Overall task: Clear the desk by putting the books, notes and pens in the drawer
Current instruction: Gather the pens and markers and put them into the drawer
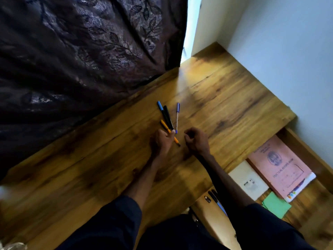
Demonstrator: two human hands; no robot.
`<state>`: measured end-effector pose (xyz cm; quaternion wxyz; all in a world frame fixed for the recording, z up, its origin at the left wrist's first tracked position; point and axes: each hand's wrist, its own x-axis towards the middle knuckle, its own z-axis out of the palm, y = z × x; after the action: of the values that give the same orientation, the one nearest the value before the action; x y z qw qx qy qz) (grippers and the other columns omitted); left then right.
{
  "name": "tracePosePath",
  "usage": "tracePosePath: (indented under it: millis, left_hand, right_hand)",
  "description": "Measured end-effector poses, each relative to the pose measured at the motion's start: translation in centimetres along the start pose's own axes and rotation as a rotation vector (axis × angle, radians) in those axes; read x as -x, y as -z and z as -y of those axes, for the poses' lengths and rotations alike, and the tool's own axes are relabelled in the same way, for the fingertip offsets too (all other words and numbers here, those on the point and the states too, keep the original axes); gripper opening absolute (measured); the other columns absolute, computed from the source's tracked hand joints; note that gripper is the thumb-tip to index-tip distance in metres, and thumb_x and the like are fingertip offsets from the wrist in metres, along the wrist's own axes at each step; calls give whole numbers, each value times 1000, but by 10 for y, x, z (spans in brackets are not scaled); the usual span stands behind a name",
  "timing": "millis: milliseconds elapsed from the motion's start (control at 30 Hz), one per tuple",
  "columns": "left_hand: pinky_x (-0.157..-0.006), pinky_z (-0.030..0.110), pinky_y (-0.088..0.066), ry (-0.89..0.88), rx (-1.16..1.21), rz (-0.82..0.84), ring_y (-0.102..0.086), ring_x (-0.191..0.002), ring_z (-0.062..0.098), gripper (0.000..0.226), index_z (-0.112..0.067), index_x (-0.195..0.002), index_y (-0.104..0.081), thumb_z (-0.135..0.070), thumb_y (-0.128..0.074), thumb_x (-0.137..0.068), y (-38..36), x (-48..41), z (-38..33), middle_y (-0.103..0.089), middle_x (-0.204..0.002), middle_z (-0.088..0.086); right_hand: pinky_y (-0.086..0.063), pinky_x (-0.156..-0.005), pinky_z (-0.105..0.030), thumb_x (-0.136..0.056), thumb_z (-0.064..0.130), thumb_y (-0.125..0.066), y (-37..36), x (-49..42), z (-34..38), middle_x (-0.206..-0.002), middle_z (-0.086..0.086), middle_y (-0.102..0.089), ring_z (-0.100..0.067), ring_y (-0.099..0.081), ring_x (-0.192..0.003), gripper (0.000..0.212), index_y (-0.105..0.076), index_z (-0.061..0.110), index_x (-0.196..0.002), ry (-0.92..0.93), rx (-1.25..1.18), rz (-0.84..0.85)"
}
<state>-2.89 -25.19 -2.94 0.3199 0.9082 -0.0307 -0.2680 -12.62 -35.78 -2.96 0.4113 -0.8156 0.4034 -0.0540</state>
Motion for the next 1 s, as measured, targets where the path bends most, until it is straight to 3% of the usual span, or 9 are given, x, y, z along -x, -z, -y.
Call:
tracePosePath:
  millis: [167,333,433,567,633,767,867,933,1000]
  left_hand:
    - [-93,39,-43,7,-31,67,-58,-114,34,47,-3,-108,-63,-46,-68,-90,-11,-21,-1,-64,-115,15]
    - [-88,37,-43,10,-43,26,-59,-108,30,32,-11,-95,-64,-43,-69,-90,-3,-18,13,-67,-107,10]
    - [-85,38,-46,10,-38,26,-64,-99,28,37,-16,-86,-63,-50,-75,-82,-2,-17,25,-71,-95,8]
    - [-76,39,-53,22,-69,65,-68,-82,24,46,-17,-80,-63,-56,-84,-66,-1,-19,32,-72,-82,3]
    - [-76,38,-56,25,-110,119,-69,-76,19,45,-18,-79,-64,-53,-86,-62,-1,-19,36,-72,-79,0]
    - [-72,36,-61,17,-146,152,-72,-66,13,36,-20,-70,-68,-48,-88,-61,-1,-15,43,-72,-69,-5]
    - [-75,34,-59,23,-165,130,-72,-76,15,26,-21,-70,-69,-39,-87,-65,4,-8,42,-75,-77,-4]
    - [-75,34,-57,26,-174,97,-71,-84,19,21,-22,-73,-69,-38,-82,-67,10,1,39,-74,-81,-3]
    - [-69,30,-50,12,-171,88,-70,-86,21,16,-21,-74,-71,-35,-77,-69,16,13,37,-75,-82,-1]
  right_hand:
    - [-55,-74,-33,-85,13,-63,-5,-32,14,-94,-5,-75,-19,-68,-84,19,-75,11,-99,-4,32,-16]
    - [-58,-71,-37,-85,12,-62,-18,-49,35,-92,-5,-75,-18,-69,-80,18,-76,10,-96,54,89,62]
    - [-57,-65,-38,-85,22,-63,-27,-56,52,-87,-3,-74,-19,-68,-78,13,-73,17,-89,38,157,107]
    - [-28,-43,-29,-90,33,-68,-38,-68,67,-76,-5,-57,-19,-52,-66,27,-58,14,-73,-60,352,166]
    - [-23,-43,-28,-91,32,-68,-42,-69,70,-80,-6,-52,-19,-49,-69,22,-59,14,-81,-85,391,167]
    - [-28,-46,-26,-94,21,-64,-45,-66,74,-92,-10,-62,-15,-48,-67,19,-64,6,-105,-91,425,178]
    - [-25,-42,-25,-87,20,-71,-41,-59,70,-87,-6,-58,-15,-49,-65,21,-64,6,-100,-121,363,192]
    - [-29,-43,-26,-80,22,-74,-37,-51,67,-86,-9,-64,-19,-55,-67,22,-65,5,-90,-145,269,169]
    - [-33,-39,-29,-77,23,-73,-27,-38,67,-74,-7,-63,-17,-52,-57,17,-65,8,-77,-135,198,118]
